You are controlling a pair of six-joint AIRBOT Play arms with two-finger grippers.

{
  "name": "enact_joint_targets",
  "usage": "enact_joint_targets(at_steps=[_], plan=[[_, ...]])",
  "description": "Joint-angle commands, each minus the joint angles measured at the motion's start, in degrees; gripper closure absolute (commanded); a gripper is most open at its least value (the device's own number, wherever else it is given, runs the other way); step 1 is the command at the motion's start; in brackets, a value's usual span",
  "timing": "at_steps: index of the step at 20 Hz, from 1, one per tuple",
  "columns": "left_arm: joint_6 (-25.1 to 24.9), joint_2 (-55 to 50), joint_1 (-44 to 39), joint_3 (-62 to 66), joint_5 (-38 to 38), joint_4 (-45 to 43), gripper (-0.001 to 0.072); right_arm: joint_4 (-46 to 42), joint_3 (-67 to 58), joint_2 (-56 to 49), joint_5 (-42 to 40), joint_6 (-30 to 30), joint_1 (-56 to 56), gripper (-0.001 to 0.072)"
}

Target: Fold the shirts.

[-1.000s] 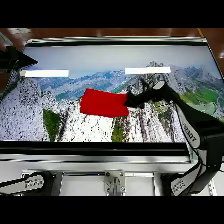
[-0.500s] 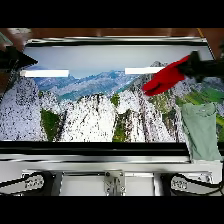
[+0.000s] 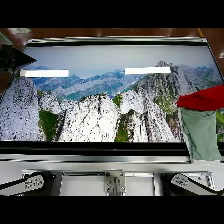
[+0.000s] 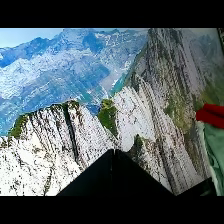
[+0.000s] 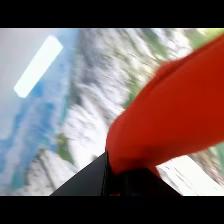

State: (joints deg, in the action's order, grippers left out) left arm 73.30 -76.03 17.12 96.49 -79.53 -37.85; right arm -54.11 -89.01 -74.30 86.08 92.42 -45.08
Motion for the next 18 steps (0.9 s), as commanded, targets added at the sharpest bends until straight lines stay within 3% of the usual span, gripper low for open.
enact_joint_targets(at_steps=[1,7,9,13,18], plan=[[-0.7,0.4,0.0,0.0,-0.1,0.1,0.067,-13.8,-0.1,0.3,9.5,0.4,-2.7,0.0654],[-0.9,0.4,0.0,0.0,-0.1,0.1,0.067,-34.3,-0.1,0.4,20.1,-0.1,-2.7,0.0654],[-2.4,0.4,0.0,0.0,0.0,0.1,0.067,-39.0,1.4,1.6,20.3,-0.1,-2.7,0.0655],[-2.4,0.4,-0.2,0.0,0.0,0.1,0.067,-41.3,11.5,4.6,18.4,1.0,-2.7,0.0654],[-2.4,0.4,-0.2,0.0,0.0,0.1,0.067,-40.9,27.1,7.3,10.5,6.5,-2.7,0.0654]])
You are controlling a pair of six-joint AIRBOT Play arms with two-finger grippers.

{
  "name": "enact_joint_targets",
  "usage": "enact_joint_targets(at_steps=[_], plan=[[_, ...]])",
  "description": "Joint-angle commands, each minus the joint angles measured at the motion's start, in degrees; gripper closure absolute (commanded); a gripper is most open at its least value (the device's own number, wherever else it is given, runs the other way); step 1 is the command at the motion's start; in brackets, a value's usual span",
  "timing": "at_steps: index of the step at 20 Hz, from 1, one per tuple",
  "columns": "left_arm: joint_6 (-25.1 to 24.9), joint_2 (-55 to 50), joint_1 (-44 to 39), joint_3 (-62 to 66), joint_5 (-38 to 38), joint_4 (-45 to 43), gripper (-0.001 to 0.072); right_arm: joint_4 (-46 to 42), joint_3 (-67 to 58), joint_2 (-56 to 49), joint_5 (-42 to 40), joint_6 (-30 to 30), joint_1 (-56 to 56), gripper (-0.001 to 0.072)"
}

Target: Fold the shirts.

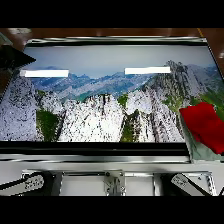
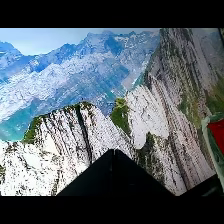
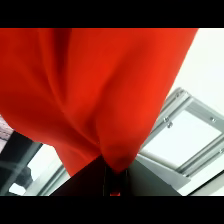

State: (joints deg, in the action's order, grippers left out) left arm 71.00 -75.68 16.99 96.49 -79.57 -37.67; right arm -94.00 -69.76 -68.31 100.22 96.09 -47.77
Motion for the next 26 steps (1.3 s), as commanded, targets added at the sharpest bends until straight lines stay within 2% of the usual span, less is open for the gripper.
enact_joint_targets(at_steps=[1,3,4,5,6,7,10,12,13,15,16,18,19,20,21,24,26], plan=[[-0.1,0.0,0.0,0.0,0.0,0.0,0.067,-1.1,10.4,1.4,-4.7,3.5,0.0,0.0654],[0.0,0.0,0.0,0.0,0.0,0.0,0.067,-0.6,14.6,1.4,-8.2,5.8,0.0,0.0654],[0.0,0.0,0.0,0.0,0.0,0.0,0.067,-0.6,15.9,1.4,-10.1,6.9,0.0,0.06],[0.0,0.0,0.0,0.0,0.0,0.0,0.067,-0.7,16.2,1.4,-10.7,6.3,0.0,0.0378],[0.0,-0.1,0.0,0.0,0.0,-0.1,0.067,-1.1,15.9,1.5,-10.3,3.9,0.0,0.0192],[0.0,-0.2,-0.1,0.0,0.0,-0.1,0.067,-2.8,15.1,2.0,-9.3,2.4,0.0,0.0143],[0.0,-1.0,-0.8,0.0,0.0,-0.1,0.067,-11.2,8.7,5.1,-9.3,2.6,0.0,0.0146],[0.0,-1.7,-1.7,0.0,0.0,-2.0,0.0671,-13.4,1.0,7.3,-14.8,1.4,0.3,0.0146],[0.2,-2.1,-2.8,0.0,0.0,-5.6,0.0671,-12.0,-2.6,8.3,-19.3,0.3,1.0,0.0146],[4.7,-2.7,-7.4,0.0,-0.3,-20.3,0.0673,-6.2,-7.8,10.1,-28.5,-4.7,5.6,0.0146],[8.3,-3.0,-11.2,0.0,-1.1,-30.6,0.0672,-2.5,-8.9,10.6,-30.9,-7.4,9.1,0.0146],[13.4,-4.2,-20.0,0.0,-3.3,-46.5,0.0671,3.9,-9.0,10.3,-30.5,-8.6,18.2,0.0145],[14.0,-5.1,-24.1,0.0,-4.3,-50.3,0.0658,6.2,-8.4,9.1,-27.8,-8.2,23.3,0.011],[13.9,-6.2,-27.9,0.0,-4.5,-51.4,0.0349,7.2,-7.5,7.3,-24.8,-6.7,27.0,0.0022],[15.4,-7.6,-30.8,0.0,-4.5,-51.4,-0.0013,9.1,-6.6,4.6,-20.5,-5.6,30.1,0.0022],[19.8,-12.0,-35.3,0.0,-5.3,-50.9,0.0004,10.6,-5.8,-2.8,-12.8,-5.2,34.9,0.0022],[19.7,-13.3,-36.1,0.0,-5.1,-50.3,0.0003,10.6,-5.8,-5.1,-11.8,-5.0,36.8,0.0022]])
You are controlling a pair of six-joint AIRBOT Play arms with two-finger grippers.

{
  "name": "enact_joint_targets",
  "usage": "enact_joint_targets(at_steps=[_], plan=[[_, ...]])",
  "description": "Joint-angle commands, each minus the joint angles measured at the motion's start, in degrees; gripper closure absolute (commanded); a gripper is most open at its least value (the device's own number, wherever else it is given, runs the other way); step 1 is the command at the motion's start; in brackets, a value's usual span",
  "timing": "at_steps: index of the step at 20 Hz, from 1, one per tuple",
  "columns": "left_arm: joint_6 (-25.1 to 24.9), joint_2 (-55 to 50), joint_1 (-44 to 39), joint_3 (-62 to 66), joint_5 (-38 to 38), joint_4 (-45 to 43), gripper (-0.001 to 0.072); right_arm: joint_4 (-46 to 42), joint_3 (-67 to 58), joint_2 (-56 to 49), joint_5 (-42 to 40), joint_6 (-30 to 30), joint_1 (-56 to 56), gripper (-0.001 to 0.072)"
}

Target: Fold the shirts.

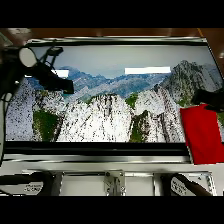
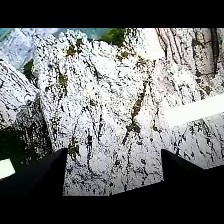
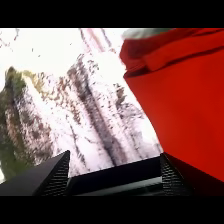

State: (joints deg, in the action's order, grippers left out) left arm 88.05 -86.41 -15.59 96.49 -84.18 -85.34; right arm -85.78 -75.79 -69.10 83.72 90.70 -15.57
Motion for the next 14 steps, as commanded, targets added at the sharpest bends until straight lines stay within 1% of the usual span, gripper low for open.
enact_joint_targets(at_steps=[1,14], plan=[[2.7,-3.0,-3.5,0.0,-0.5,-2.5,0.0003,2.5,0.2,-4.7,4.5,0.5,5.4,0.0023],[2.4,-3.3,-3.0,-0.1,-0.3,-2.6,0.0004,3.2,0.2,-4.9,4.2,0.4,6.8,0.0023]])
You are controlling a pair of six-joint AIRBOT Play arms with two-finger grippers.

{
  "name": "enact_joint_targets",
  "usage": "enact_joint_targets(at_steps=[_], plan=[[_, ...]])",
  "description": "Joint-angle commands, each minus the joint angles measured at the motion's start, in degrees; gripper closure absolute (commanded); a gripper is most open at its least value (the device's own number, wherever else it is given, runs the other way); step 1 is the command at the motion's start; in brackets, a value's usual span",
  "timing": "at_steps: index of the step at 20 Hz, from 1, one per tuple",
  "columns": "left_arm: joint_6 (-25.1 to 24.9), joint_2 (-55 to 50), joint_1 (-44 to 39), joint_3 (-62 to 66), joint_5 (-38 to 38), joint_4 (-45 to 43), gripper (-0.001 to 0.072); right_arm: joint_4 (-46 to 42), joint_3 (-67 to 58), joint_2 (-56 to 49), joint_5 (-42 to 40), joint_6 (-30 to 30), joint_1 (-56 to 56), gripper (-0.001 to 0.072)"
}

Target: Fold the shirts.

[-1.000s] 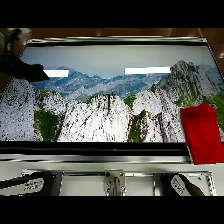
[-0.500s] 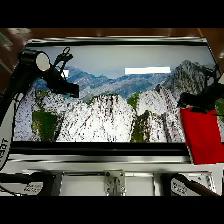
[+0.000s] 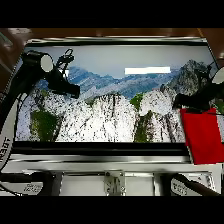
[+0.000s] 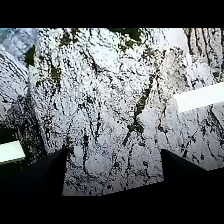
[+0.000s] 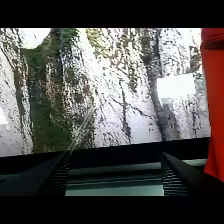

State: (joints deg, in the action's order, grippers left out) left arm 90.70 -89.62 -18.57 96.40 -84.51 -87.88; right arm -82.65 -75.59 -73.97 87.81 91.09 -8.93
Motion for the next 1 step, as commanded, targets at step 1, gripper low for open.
enact_joint_targets(at_steps=[1], plan=[[-0.2,0.0,0.0,0.0,0.0,0.0,0.0004,0.1,0.0,0.0,0.1,0.0,0.1,0.0023]])
